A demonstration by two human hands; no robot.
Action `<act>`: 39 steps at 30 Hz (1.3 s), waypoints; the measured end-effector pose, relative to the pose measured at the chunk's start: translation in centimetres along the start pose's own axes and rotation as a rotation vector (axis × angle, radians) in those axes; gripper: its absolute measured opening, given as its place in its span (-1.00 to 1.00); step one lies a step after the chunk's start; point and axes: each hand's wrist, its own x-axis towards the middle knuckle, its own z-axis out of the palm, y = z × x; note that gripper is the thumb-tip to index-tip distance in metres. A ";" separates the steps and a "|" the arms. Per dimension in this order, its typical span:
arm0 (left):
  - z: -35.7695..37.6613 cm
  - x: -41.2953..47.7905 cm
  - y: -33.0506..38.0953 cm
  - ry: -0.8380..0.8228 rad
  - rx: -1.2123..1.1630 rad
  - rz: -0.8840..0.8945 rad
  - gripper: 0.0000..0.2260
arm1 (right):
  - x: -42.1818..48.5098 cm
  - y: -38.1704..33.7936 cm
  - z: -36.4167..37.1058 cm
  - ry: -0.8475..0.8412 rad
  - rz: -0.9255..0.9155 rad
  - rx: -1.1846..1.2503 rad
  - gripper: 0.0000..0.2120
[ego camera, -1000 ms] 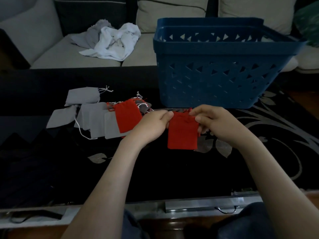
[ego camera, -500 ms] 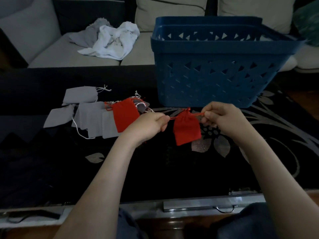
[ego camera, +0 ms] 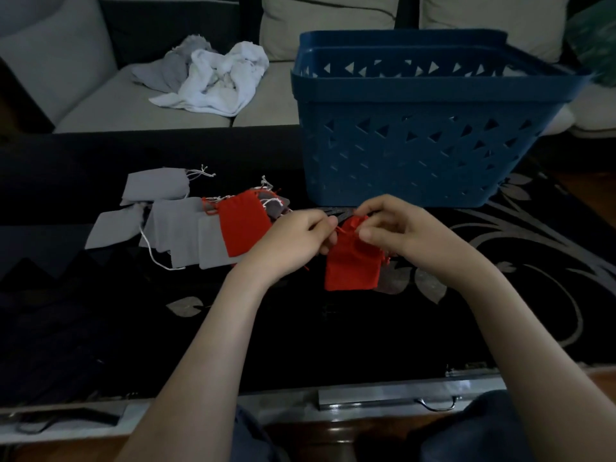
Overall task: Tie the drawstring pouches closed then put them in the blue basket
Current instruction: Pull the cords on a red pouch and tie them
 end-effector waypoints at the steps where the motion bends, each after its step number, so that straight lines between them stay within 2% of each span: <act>1: -0.1 -0.1 0.1 -0.001 -0.003 -0.010 -0.69 | 0.0 0.1 0.2 -0.037 0.006 -0.009 -0.74; 4: -0.1 -0.1 0.1 -0.008 -0.020 -0.017 -0.76 | 0.2 0.4 0.5 -0.075 0.007 -0.049 -0.72; 7: -0.1 -0.2 0.1 -0.025 -0.091 0.065 -0.97 | 0.2 0.4 0.7 -0.056 0.004 -0.019 -0.74; 11: 0.0 -0.2 0.2 -0.121 -0.168 0.179 -0.87 | 0.0 -0.1 0.6 -0.019 -0.053 0.010 -0.83; 19: -0.1 -0.3 0.4 -0.203 -0.301 0.182 -0.81 | -0.5 0.0 0.5 0.016 -0.137 0.006 -0.86; 24: -0.1 -0.5 0.5 -0.247 -0.284 0.146 -0.81 | -0.4 -0.1 0.4 0.006 -0.121 -0.015 -0.87; 28: -0.4 -0.8 0.6 -0.172 -0.214 0.023 -0.95 | 0.0 0.0 -0.3 0.118 -0.086 0.002 -0.88; 31: -0.9 -0.8 0.3 -0.193 -0.102 -0.062 -0.75 | -0.1 0.1 -0.9 0.190 -0.071 -0.029 -0.86; 36: -1.6 -0.7 0.3 -0.053 -0.239 -0.096 -0.65 | 0.0 0.8 -0.8 0.155 -0.008 -0.249 -0.88; 39: -1.7 -0.4 0.7 -0.010 -0.496 -0.202 -0.62 | 0.0 1.0 -0.7 0.131 0.025 -0.237 -0.87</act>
